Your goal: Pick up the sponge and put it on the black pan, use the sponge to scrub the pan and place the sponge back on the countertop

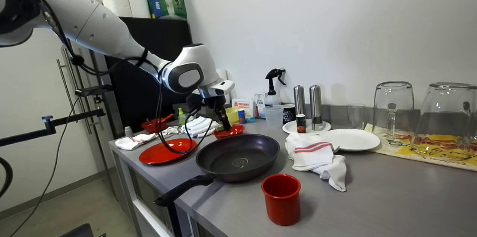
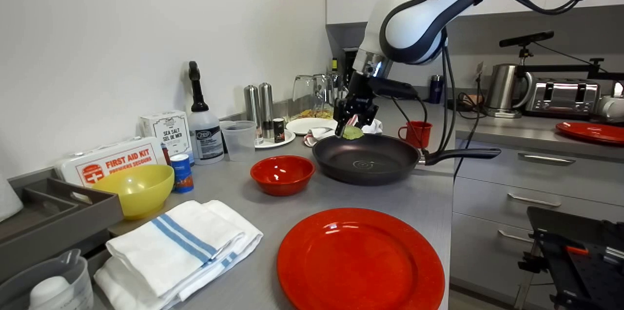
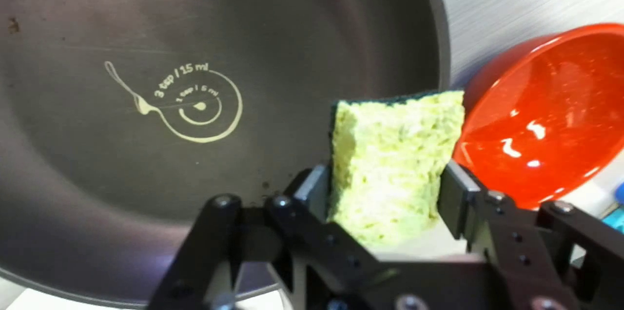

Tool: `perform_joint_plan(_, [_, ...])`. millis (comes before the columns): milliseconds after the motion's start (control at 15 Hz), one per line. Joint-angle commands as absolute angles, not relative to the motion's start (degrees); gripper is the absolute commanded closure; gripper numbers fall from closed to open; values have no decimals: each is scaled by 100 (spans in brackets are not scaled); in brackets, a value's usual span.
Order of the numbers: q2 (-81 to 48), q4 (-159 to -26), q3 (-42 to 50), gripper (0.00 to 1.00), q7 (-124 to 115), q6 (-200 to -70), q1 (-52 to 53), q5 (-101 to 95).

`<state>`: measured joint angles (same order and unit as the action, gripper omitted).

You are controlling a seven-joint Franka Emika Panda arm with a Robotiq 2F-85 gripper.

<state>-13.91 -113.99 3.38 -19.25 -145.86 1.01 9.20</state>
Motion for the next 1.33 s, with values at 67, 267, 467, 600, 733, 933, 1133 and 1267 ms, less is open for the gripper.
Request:
perform_joint_plan(67, [-881,-11593,-69,72,-847,-13821,-121,1782])
perform_joint_plan(267, [-783,-11584,-105,72,-485,-13275,-152,2093])
perform_joint_plan(467, [-719,-11678,-48,72,-475,-13038,-152,2151])
perform_joint_plan(600, [-645,-11891,-25,72,-608,-13269,-118,2028])
perform_joint_plan(733, [-611,-12129,-20,72,-705,-13539,-77,1910])
perform_joint_plan(933, [-526,-12558,-62,72,-718,-13788,-47,2019])
perform_joint_plan(1133, [-393,-12901,-119,72,-659,-13980,-21,2140])
perform_joint_plan(1267, [-350,-13034,-156,72,-620,-14051,0,2171])
